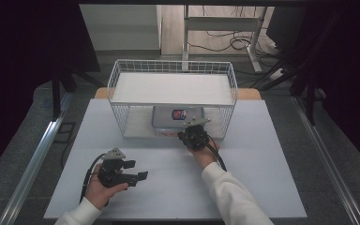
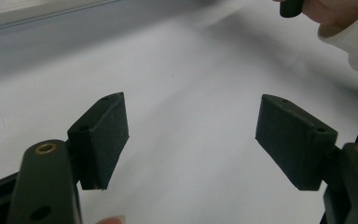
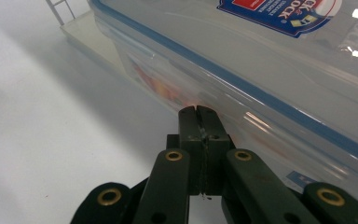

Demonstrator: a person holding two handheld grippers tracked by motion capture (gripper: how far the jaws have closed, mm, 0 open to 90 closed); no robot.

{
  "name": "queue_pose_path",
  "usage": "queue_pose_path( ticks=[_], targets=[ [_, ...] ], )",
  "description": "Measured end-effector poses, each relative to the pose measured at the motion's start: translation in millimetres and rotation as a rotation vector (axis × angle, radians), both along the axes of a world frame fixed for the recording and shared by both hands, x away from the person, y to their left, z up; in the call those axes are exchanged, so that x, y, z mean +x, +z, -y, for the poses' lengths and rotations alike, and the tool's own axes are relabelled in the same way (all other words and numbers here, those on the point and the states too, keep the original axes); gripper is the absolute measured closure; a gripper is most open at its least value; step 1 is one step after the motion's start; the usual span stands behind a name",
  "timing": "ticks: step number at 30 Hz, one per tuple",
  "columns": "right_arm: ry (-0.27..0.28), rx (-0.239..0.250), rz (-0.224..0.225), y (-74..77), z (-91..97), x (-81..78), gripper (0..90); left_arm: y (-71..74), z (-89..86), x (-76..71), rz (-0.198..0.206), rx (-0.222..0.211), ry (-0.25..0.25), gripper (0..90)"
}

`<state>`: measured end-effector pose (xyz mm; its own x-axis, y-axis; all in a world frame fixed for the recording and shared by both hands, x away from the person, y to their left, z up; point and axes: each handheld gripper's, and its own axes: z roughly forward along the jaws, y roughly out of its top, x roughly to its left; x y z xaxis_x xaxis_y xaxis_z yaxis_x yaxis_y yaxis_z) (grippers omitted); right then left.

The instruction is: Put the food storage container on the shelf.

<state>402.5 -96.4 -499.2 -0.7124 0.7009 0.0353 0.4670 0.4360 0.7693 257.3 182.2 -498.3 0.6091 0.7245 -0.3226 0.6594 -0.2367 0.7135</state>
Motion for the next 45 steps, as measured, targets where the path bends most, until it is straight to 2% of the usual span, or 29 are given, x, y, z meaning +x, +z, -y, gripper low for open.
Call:
queue_pose_path(
  ticks=[14, 19, 24, 27, 29, 35, 40, 43, 44, 45],
  targets=[
    [-0.011, -0.005, 0.010, 0.1, 3.2, 4.4, 88.7, -0.6, 0.4, -0.9, -0.004, -0.006, 0.008, 24.8],
    [-0.010, -0.002, 0.014, 3.4, 5.7, 0.9, 88.7, -0.3, 0.3, -0.9, -0.003, -0.009, 0.006, 24.8],
    [0.045, -0.008, 0.023, 13.1, 9.8, -15.1, 88.7, 0.2, -0.9, 0.1, -0.003, -0.013, 0.005, 24.8],
    [0.058, -0.001, 0.015, 18.6, 16.9, -25.3, 88.7, 0.4, -1.1, 0.3, 0.000, -0.013, 0.005, 24.8],
    [0.069, -0.021, 0.014, 20.6, 20.6, -31.7, 88.7, 0.5, -1.0, 0.3, 0.001, -0.010, 0.003, 24.8],
    [0.104, -0.020, 0.016, 24.6, 42.0, -56.1, 88.5, 1.7, -2.1, 0.5, 0.011, -0.010, 0.005, 24.9],
    [0.125, -0.012, -0.001, 24.4, 67.7, -75.5, 87.1, 1.0, -3.8, 1.9, 0.010, -0.011, 0.009, 25.0],
    [0.130, -0.001, -0.010, 25.5, 85.1, -87.2, 81.9, 0.7, -3.0, 2.1, 0.011, -0.006, 0.003, 25.0],
    [0.134, 0.003, -0.009, 25.9, 89.9, -90.3, 77.2, 0.5, -2.2, 1.9, 0.008, -0.010, 0.004, 24.9],
    [0.129, 0.013, -0.005, 26.4, 97.6, -95.9, 67.4, 0.5, -2.0, 1.9, 0.007, -0.008, 0.004, 24.9]
  ],
)
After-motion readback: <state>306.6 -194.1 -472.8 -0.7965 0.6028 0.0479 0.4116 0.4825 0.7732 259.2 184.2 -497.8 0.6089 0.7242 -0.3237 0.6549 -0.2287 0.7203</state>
